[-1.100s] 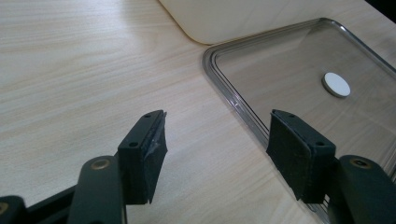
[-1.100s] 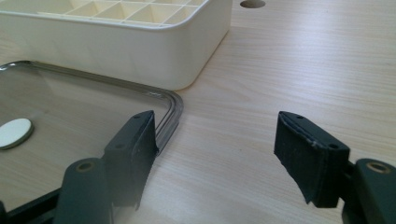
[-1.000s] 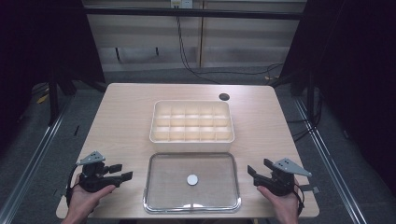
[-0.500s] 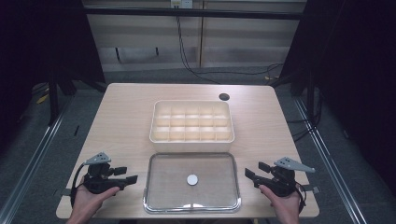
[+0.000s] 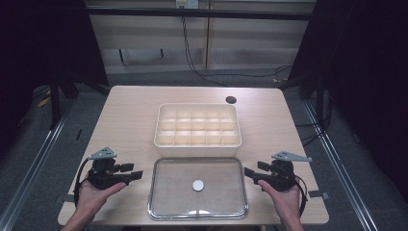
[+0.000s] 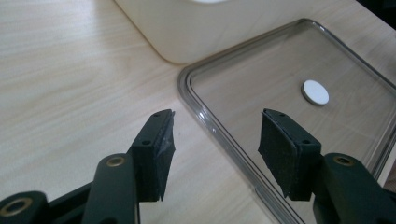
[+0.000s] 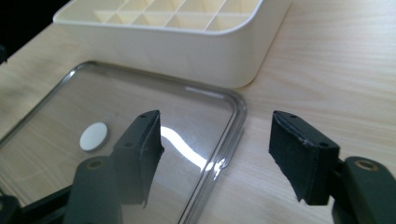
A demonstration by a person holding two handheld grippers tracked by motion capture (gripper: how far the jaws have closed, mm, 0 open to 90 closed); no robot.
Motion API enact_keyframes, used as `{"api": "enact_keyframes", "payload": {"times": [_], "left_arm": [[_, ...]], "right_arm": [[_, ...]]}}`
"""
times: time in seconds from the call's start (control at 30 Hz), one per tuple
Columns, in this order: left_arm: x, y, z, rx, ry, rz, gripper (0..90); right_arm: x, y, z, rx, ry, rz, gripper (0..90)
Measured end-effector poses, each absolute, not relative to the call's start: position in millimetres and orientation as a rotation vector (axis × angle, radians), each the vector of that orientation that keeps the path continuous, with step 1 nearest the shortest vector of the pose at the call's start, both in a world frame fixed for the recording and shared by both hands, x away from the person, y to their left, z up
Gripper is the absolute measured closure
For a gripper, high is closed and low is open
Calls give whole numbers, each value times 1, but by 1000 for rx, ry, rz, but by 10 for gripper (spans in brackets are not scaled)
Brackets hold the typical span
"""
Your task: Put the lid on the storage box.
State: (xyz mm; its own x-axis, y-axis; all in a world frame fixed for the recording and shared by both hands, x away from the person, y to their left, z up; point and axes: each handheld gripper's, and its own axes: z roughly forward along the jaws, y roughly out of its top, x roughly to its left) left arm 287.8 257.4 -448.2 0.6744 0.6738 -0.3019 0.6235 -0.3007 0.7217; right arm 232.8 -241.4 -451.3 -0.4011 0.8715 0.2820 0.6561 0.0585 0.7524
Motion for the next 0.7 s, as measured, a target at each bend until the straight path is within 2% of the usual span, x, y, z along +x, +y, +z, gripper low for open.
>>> {"api": "enact_keyframes", "payload": {"times": [0.2,0.33,0.5,0.7], "left_arm": [[302,244,-435,2035,996,96,420],[304,238,-449,2007,1014,72,437],[305,236,-475,2063,1060,38,436],[300,232,-482,2101,1056,35,436]], "right_arm": [[249,-230,-442,1528,2120,1241,355],[257,-229,-450,1557,2139,1228,357],[259,-227,-472,1587,2168,1202,368],[259,-227,-480,1588,2190,1169,446]]}}
